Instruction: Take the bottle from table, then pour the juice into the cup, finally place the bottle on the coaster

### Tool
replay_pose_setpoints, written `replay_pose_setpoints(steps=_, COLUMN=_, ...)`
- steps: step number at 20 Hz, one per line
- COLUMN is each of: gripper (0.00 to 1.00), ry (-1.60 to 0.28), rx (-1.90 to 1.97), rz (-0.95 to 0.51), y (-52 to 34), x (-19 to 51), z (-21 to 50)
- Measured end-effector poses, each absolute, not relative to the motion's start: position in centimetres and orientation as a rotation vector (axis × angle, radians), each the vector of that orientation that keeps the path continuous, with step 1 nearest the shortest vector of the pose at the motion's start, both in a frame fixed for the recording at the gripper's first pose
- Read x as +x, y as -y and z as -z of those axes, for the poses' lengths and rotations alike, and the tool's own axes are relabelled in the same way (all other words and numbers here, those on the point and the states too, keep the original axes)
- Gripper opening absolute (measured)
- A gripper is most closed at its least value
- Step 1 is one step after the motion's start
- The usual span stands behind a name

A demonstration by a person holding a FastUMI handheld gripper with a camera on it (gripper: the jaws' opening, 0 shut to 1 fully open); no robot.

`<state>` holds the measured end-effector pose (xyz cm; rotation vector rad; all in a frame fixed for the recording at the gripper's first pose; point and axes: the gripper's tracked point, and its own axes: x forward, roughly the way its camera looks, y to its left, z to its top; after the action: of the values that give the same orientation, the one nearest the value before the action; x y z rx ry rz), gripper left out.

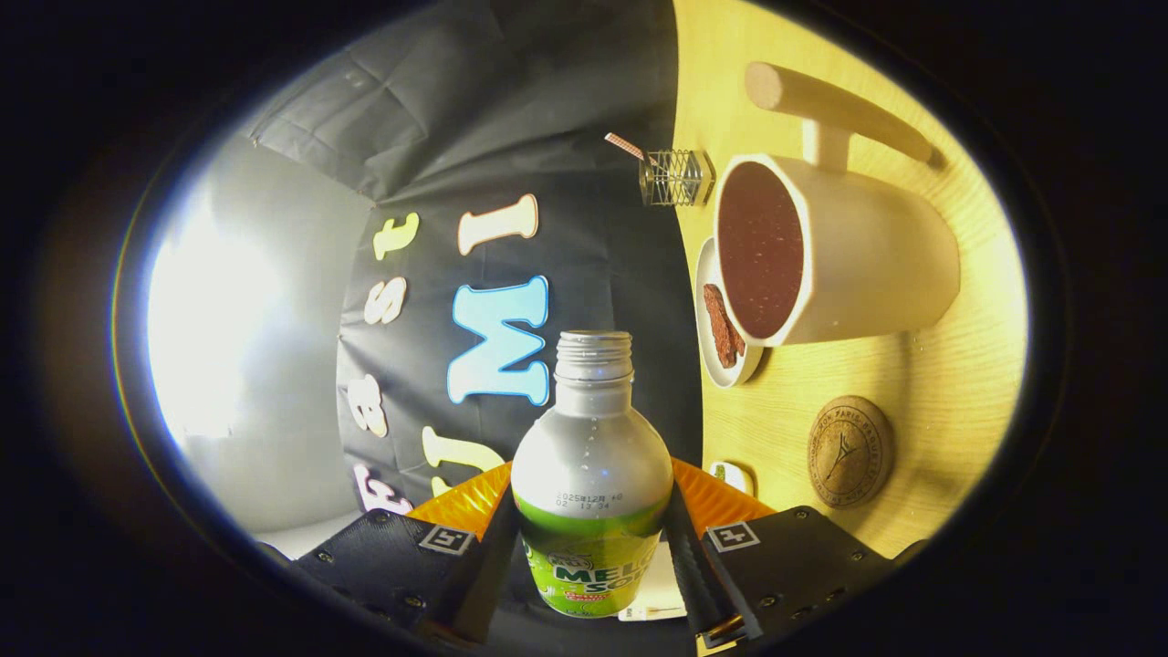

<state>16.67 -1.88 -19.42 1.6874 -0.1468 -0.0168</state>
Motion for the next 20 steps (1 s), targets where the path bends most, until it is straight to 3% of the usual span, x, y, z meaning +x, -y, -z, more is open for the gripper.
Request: replay_pose_setpoints(steps=20, gripper=0.77, ry=0.223, rx=1.797, rz=-0.008, y=2.05, x=16.88, z=18.40)
